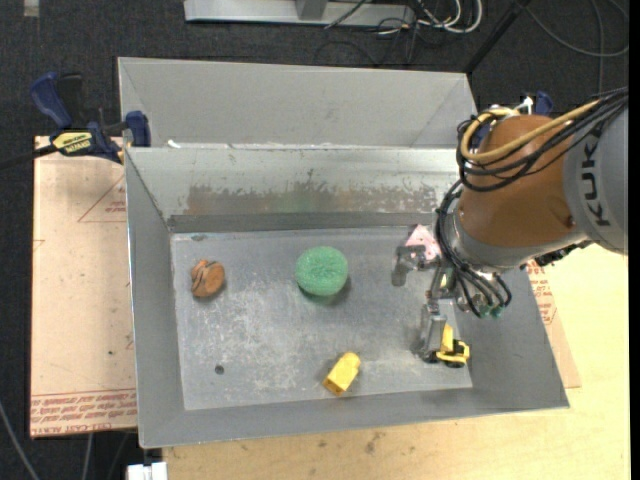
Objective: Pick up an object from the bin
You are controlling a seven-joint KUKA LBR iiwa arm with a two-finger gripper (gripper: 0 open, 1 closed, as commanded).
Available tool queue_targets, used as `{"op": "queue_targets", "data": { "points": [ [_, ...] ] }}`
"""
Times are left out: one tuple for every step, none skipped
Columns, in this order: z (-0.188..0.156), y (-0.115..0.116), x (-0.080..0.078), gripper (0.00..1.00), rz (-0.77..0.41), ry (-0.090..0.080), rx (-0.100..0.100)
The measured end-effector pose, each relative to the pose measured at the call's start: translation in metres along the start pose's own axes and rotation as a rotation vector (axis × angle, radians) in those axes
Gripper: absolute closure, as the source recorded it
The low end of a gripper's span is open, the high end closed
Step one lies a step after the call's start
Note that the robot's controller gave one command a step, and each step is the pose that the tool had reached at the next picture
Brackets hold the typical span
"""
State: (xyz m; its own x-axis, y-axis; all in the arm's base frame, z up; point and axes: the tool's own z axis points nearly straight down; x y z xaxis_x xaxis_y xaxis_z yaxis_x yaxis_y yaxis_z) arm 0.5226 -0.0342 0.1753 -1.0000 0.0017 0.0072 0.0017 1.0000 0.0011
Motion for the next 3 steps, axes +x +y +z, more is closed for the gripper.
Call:
{"op": "queue_targets", "data": {
  "points": [
    [-0.004,0.0,-0.002,0.0,-0.001,-0.008,0.001],
    [0.044,0.043,0.011,0.0,-0.129,-0.011,0.001],
    [0.052,0.084,0.038,0.0,-0.293,-0.005,-0.001]
  ]
}}
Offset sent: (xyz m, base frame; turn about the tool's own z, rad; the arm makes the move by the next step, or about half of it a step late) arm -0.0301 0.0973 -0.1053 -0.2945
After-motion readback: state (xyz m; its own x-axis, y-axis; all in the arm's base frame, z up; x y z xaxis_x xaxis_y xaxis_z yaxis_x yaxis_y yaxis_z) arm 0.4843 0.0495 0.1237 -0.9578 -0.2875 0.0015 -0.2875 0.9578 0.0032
